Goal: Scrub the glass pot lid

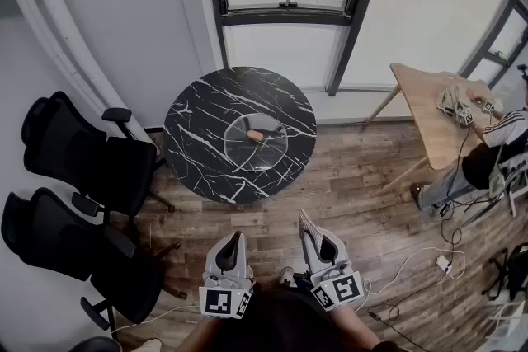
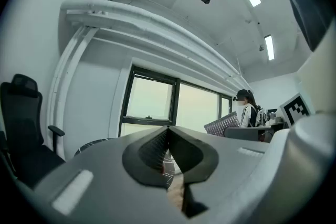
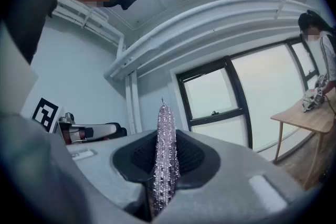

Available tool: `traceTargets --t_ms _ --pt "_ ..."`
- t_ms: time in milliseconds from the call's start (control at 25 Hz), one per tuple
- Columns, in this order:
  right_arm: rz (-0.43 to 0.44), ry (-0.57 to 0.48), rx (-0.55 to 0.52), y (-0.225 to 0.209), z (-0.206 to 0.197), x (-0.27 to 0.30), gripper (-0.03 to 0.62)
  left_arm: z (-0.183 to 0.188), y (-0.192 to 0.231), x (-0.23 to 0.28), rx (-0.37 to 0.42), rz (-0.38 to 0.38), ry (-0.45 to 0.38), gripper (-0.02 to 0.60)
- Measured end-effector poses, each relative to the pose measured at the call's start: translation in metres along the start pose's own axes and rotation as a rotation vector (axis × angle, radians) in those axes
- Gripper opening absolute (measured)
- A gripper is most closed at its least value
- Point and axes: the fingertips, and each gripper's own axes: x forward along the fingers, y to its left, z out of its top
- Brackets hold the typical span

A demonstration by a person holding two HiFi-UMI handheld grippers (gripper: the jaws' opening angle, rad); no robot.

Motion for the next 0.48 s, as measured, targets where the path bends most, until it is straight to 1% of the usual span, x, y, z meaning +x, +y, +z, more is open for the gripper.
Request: traceTargets --t_ms 320,480 --pt "0.008 0.007 0.003 0.001 0.0008 -0.0016 0.074 0.0008 -0.0023 -0.0003 0.001 -0.001 0.001 0.002" --pt "0.02 -0.011 0.02 0.0004 0.0036 -0.0061 0.077 -0.0001 -0.0074 0.0006 0.004 0.001 0.005 0.003"
